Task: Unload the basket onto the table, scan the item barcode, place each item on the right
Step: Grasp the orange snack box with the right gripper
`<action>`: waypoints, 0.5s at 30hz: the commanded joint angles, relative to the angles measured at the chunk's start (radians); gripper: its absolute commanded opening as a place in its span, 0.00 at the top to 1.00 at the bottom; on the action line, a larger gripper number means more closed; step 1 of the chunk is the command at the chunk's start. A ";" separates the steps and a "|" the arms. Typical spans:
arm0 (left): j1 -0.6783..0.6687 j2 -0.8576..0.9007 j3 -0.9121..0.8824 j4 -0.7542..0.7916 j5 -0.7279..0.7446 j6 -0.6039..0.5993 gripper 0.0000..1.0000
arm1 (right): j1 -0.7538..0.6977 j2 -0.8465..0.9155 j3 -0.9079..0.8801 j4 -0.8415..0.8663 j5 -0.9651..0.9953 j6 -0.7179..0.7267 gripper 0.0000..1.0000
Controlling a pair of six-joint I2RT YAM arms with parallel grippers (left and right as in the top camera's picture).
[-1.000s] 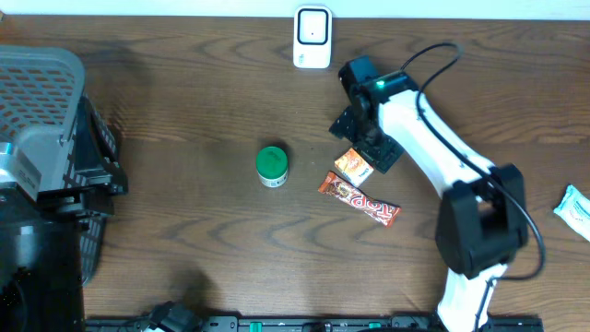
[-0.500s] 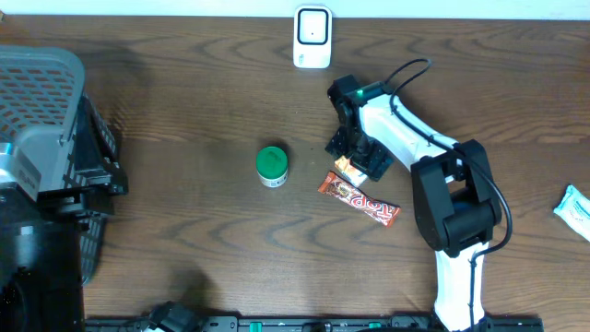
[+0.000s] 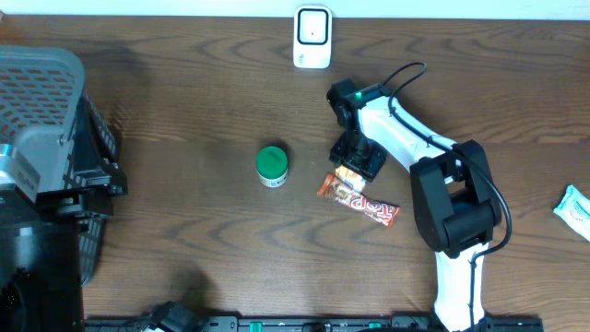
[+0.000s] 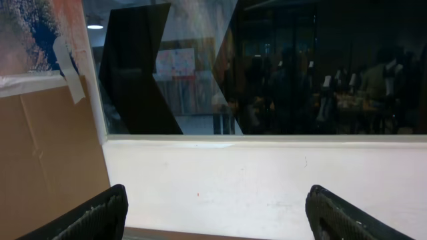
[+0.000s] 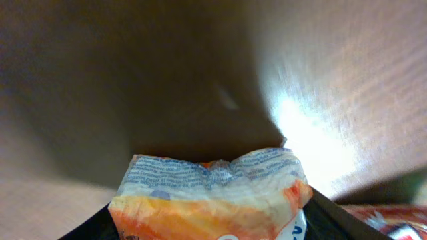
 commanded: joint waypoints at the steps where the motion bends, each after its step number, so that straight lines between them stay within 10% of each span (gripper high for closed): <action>1: 0.004 -0.009 -0.004 0.008 0.005 -0.012 0.15 | -0.027 -0.043 0.039 -0.066 -0.094 -0.126 0.37; 15: 0.004 -0.009 -0.004 0.008 0.005 -0.012 0.14 | -0.169 -0.106 0.209 -0.517 -0.494 -0.527 0.46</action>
